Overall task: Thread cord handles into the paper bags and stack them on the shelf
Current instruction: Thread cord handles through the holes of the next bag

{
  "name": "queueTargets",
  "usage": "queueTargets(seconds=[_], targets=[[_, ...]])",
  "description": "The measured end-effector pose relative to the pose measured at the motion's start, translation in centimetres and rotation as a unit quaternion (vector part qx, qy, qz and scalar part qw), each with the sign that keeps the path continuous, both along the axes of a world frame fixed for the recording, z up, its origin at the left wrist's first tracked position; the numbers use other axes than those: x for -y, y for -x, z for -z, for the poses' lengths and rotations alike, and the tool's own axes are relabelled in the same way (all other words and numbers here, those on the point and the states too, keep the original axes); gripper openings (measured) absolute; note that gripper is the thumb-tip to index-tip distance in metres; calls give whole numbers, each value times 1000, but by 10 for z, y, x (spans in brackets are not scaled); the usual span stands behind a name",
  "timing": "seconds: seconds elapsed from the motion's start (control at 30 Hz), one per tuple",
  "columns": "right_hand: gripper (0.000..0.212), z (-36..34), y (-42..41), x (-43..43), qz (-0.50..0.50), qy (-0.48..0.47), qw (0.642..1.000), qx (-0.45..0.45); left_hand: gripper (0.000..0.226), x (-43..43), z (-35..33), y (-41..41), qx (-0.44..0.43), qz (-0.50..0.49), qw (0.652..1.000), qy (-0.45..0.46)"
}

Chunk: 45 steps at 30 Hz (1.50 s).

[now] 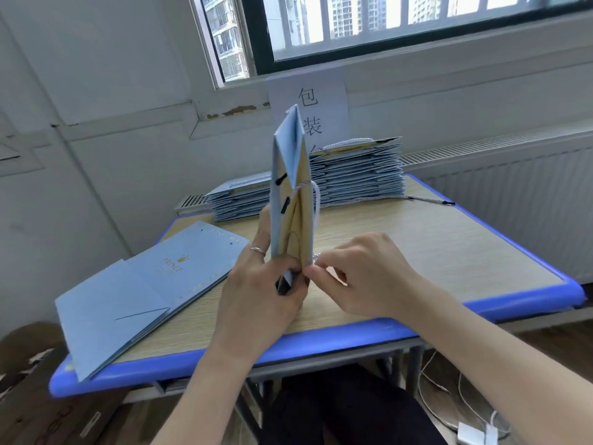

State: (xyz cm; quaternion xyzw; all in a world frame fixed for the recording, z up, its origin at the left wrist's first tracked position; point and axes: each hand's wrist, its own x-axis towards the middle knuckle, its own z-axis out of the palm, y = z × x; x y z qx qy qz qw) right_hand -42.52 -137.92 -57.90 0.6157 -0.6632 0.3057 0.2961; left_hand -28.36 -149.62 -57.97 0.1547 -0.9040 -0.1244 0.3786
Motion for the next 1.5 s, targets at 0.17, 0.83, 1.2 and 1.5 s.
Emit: queueTargets(seconds=[0.17,0.83,1.2,1.5], targets=[[36,-4,-6,2,2,12,999,-33,9,-2,-1,-2,-19,6,999,-28],[39,-3,-6,2,19,31,997,-61,27,-6,-6,-5,-168,-33,983,60],[33,-3,-6,3,31,30,998,-54,17,-12,-52,17,-276,-67,958,43],[33,-2,-6,4,30,48,997,-44,12,-12,-31,24,-145,-101,984,7]])
